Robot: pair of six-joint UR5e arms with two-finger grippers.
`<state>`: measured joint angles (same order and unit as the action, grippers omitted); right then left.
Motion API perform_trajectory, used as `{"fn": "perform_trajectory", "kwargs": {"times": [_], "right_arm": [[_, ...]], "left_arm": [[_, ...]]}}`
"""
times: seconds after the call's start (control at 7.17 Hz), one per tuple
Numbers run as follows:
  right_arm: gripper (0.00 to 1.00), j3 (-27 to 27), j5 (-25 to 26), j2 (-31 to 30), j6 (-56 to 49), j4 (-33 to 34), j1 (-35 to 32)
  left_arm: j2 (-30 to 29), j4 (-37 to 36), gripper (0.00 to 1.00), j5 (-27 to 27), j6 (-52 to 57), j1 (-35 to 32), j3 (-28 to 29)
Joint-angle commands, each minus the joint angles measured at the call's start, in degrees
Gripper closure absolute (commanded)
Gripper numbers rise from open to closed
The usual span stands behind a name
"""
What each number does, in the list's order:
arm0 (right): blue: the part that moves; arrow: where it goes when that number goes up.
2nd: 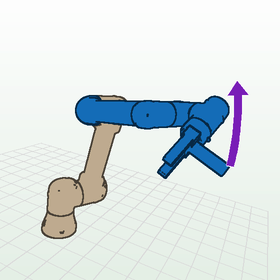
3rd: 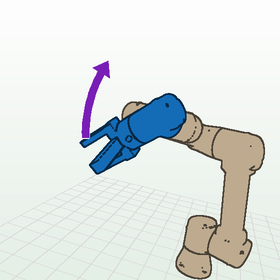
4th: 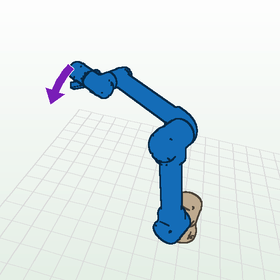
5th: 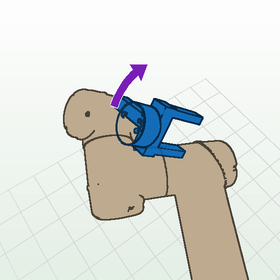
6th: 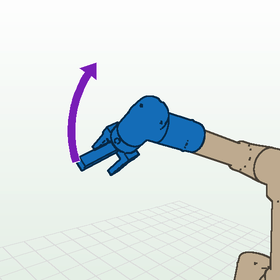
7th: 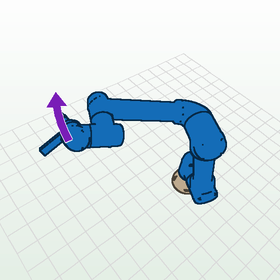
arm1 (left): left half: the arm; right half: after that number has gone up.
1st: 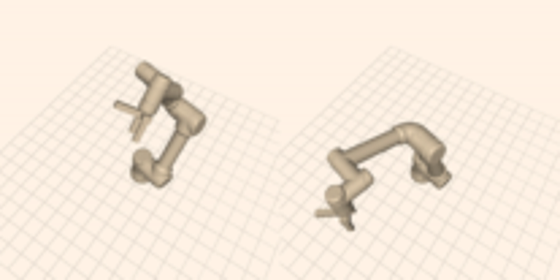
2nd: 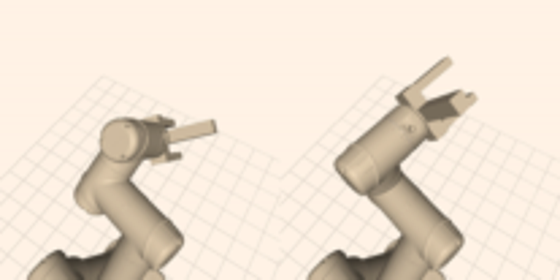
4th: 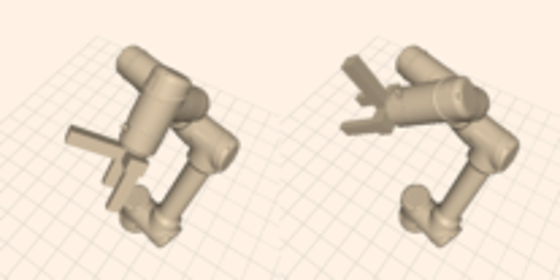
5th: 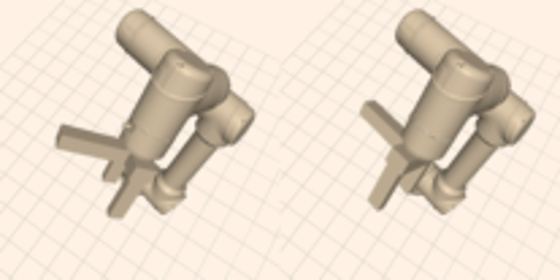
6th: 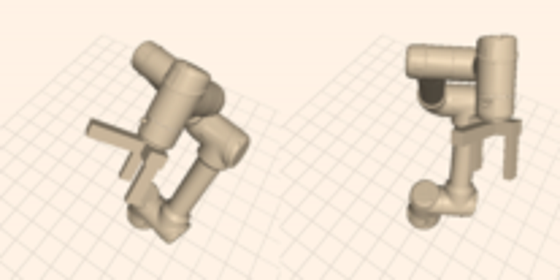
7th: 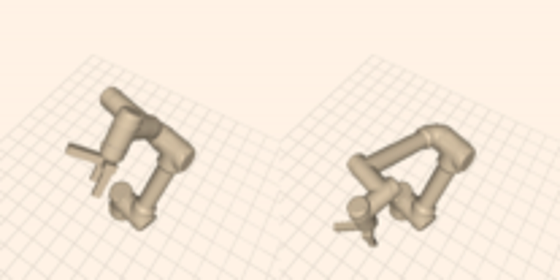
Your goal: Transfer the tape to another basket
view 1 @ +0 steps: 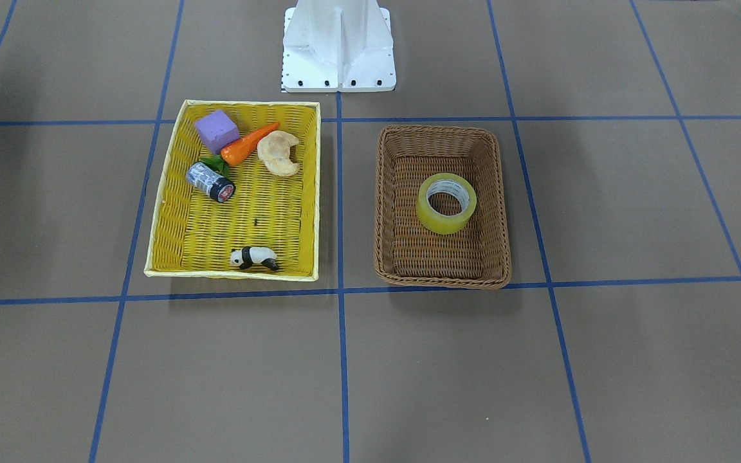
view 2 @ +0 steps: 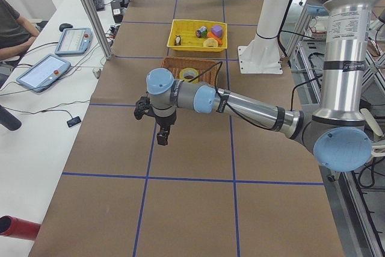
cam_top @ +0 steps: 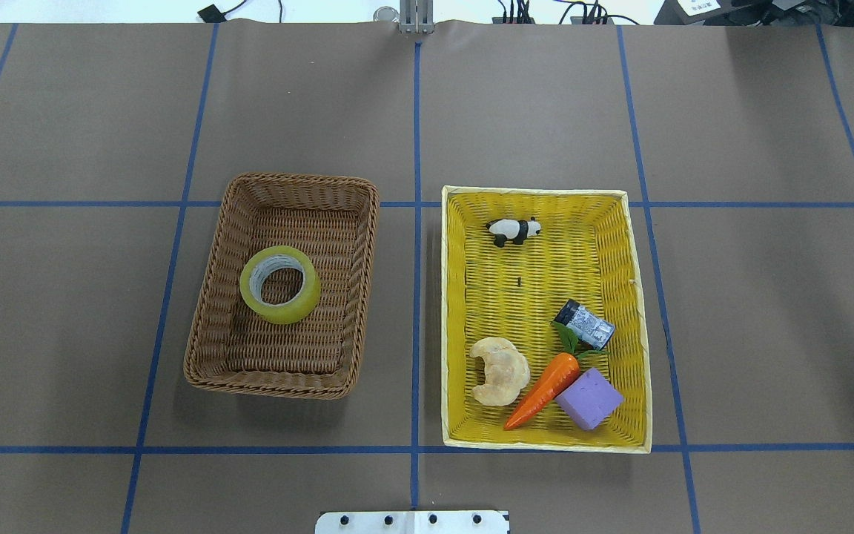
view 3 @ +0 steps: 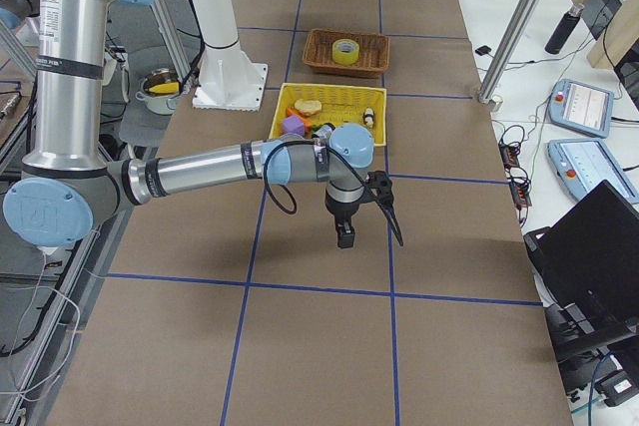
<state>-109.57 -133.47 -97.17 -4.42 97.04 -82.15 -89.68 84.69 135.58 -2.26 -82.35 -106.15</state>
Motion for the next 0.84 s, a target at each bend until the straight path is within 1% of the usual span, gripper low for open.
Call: {"fn": "perform_trajectory", "kwargs": {"times": [0.0, 0.7], "right_arm": [[0.00, -0.38, 0.06, 0.31, 0.12, -0.01, -0.73], [0.00, -0.47, -0.82, 0.49, -0.32, -0.01, -0.73]], "left_arm": [[0.21, 0.04, 0.02, -0.05, -0.03, 0.00, -0.11], [0.21, 0.56, 0.02, -0.23, 0.06, 0.00, -0.82]]}}
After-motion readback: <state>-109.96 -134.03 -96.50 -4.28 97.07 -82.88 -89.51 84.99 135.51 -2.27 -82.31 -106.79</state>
